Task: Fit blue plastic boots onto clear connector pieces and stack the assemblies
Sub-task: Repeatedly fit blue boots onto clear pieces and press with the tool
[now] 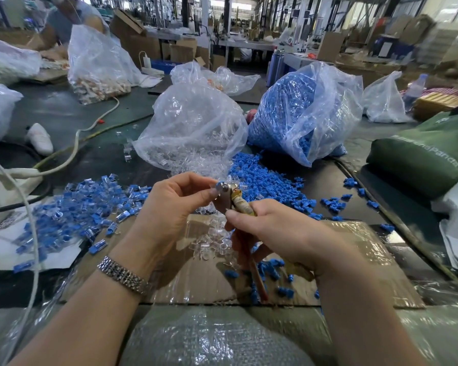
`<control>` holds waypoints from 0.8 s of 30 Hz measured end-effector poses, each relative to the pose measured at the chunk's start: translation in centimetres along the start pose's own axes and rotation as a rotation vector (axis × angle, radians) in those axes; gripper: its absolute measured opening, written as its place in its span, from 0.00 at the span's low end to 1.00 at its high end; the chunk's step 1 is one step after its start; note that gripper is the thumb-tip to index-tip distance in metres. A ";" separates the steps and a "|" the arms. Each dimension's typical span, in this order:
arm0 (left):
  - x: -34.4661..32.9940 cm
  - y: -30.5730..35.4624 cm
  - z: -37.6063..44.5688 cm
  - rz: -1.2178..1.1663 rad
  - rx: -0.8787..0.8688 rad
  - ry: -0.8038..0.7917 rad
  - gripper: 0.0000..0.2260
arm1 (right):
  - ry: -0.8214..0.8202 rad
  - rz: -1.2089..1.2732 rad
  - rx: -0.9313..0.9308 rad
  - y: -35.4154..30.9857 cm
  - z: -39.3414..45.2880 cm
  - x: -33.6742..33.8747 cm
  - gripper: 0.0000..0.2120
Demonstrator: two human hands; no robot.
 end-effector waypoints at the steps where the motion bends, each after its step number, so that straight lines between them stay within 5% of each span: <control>1: 0.0 0.0 0.0 0.013 -0.002 0.001 0.08 | 0.016 0.000 0.003 0.1 0.2 -0.1 0.17; 13: 0.8 -0.1 0.2 -0.048 -0.026 -0.012 0.10 | 0.051 -0.064 0.011 0.6 0.3 0.6 0.19; 16: 1.1 -0.1 0.2 -0.075 -0.011 -0.054 0.10 | 0.190 -0.130 -0.025 1.1 -0.3 2.6 0.14; 20: 0.9 0.1 0.2 -0.134 -0.005 -0.096 0.11 | 0.488 -0.474 -0.155 3.2 0.1 5.2 0.11; 24: 0.9 0.0 0.2 -0.118 0.022 -0.134 0.13 | 0.489 -0.705 -0.391 5.6 0.9 5.8 0.11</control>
Point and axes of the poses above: each hand's wrist, its own z-axis towards the middle knuckle, its own x-axis out of the back of the hand, y = z × x, the point moved 2 cm from there along z, towards the middle knuckle, and after that the axes turned 3 degrees about -z, right-handed, at the moved point
